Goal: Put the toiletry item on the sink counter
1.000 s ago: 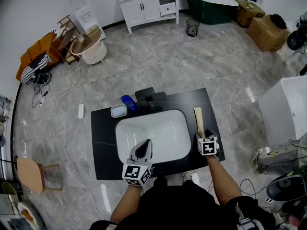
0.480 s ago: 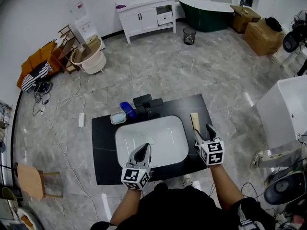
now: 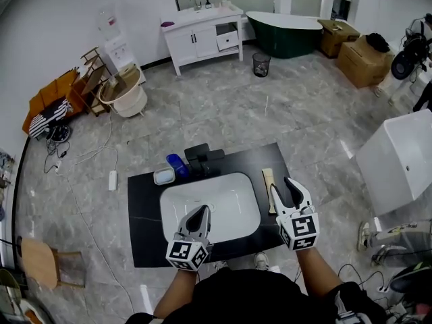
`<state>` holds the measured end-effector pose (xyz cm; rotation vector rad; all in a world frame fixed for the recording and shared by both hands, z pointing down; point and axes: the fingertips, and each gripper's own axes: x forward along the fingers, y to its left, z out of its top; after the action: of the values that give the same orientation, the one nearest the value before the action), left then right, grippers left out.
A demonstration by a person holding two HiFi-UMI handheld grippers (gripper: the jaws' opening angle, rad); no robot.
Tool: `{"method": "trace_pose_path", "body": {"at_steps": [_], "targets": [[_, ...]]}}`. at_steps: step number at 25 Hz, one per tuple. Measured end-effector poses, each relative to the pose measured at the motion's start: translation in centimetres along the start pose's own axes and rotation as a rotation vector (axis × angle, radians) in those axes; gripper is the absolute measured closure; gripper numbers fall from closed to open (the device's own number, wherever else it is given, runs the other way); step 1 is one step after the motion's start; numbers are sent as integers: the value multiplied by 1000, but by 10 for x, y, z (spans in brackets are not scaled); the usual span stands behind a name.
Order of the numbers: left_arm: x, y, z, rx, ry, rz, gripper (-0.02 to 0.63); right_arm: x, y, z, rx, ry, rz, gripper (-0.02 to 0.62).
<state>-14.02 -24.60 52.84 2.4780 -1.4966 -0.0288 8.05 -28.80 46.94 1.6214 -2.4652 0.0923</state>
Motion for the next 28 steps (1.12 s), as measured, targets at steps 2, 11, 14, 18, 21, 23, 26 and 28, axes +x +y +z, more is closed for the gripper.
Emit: {"method": "trace_pose_path", "body": {"at_steps": [2, 11, 14, 18, 21, 23, 26, 28], "targets": [[2, -1, 6, 12, -12, -6, 594, -5, 1, 7, -9, -21, -2, 453], [4, -11, 18, 38, -45, -21, 594, -21, -6, 11, 8, -58, -20, 591], [5, -15, 19, 40, -47, -27, 594, -23, -6, 13, -12, -62, -16, 592], [6, -20, 17, 43, -46, -34, 594, -27, -2, 17, -32, -81, -9, 591], [6, -23, 17, 44, -47, -39, 594, -29, 1, 22, -42, -93, -4, 591], [5, -23, 15, 43, -44, -41, 594, -29, 1, 19, -39, -93, -7, 592], [2, -22, 12, 44, -42, -35, 594, -29, 3, 18, -34, -92, -9, 592], [1, -21, 12, 41, -43, -28, 594, -29, 4, 17, -26, -91, -4, 592]]}}
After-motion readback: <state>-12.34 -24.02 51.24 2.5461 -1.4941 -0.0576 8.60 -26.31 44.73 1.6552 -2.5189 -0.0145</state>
